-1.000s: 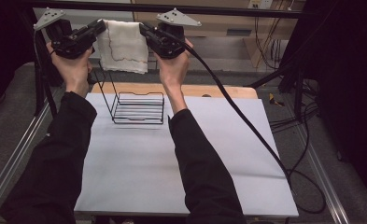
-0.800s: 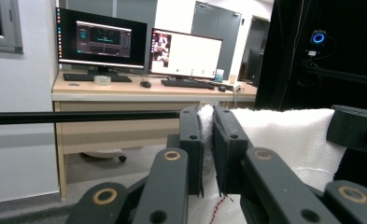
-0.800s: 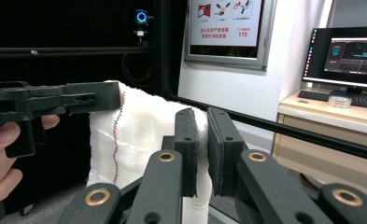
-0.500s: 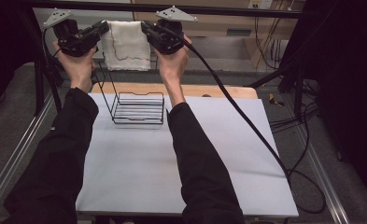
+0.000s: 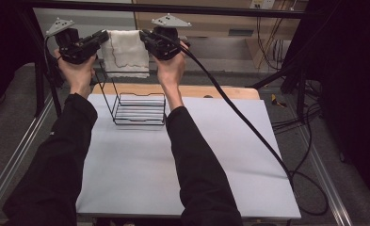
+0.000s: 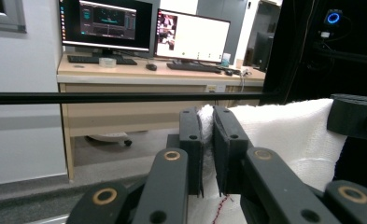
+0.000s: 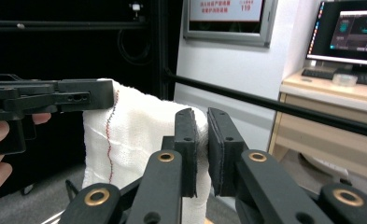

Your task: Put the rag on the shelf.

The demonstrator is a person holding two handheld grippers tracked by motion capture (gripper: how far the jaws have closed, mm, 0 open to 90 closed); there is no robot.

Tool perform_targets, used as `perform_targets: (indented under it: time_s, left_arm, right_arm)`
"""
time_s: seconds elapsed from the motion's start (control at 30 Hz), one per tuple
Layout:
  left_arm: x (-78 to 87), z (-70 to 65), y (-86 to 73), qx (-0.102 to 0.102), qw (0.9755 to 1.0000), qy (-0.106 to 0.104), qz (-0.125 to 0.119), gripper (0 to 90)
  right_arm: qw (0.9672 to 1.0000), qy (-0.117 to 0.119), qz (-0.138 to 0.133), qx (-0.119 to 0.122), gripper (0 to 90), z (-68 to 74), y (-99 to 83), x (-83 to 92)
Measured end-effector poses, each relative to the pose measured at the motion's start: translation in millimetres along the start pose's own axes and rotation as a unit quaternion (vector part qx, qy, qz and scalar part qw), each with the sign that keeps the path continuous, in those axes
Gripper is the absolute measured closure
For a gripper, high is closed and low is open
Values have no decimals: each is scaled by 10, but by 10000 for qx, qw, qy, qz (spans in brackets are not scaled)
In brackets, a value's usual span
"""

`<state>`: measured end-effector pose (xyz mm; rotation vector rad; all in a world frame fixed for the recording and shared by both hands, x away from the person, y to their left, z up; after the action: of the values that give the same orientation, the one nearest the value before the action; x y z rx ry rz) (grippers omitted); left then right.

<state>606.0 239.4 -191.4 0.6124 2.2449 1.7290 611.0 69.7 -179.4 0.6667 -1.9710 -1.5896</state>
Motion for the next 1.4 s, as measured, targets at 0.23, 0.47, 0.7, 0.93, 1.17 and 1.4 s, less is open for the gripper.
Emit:
perform_targets:
  time_s: [0.23, 0.47, 0.7, 0.93, 1.17, 1.4]
  left_arm:
    - [56, 0, -150, -11, 9999, -55, 92, 825]
    - [108, -10, -255, -28, 9998, -106, 158, 825]
    - [197, -5, -315, -48, 9997, -150, 177, 824]
    - [300, -34, -347, -121, 9994, -232, 227, 823]
    - [361, -59, -431, -202, 9990, -238, 317, 821]
    - [428, -69, -495, -195, 9987, -276, 389, 816]
  right_arm:
    - [9998, 50, 161, 69, 831, 65, -117, 53]
    - [9995, 118, 267, 101, 830, 104, -205, 101]
    - [9993, 201, 271, 162, 830, 176, -250, 151]
    - [9990, 289, 272, 229, 828, 257, -260, 223]
    - [9978, 351, 389, 399, 827, 328, -319, 302]
    - [9967, 427, 470, 512, 825, 404, -354, 361]
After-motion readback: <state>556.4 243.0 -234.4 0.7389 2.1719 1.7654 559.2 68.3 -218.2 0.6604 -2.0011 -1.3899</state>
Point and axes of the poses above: each handheld gripper's, and its own axes: x roughly backward along the jaws, y roughly out of its top, z roughly to its left, the point moved 8 cm from there along -x, roughly forward along the jaws, and after that the axes turned 9 degrees about x, right-handed, at the moved point
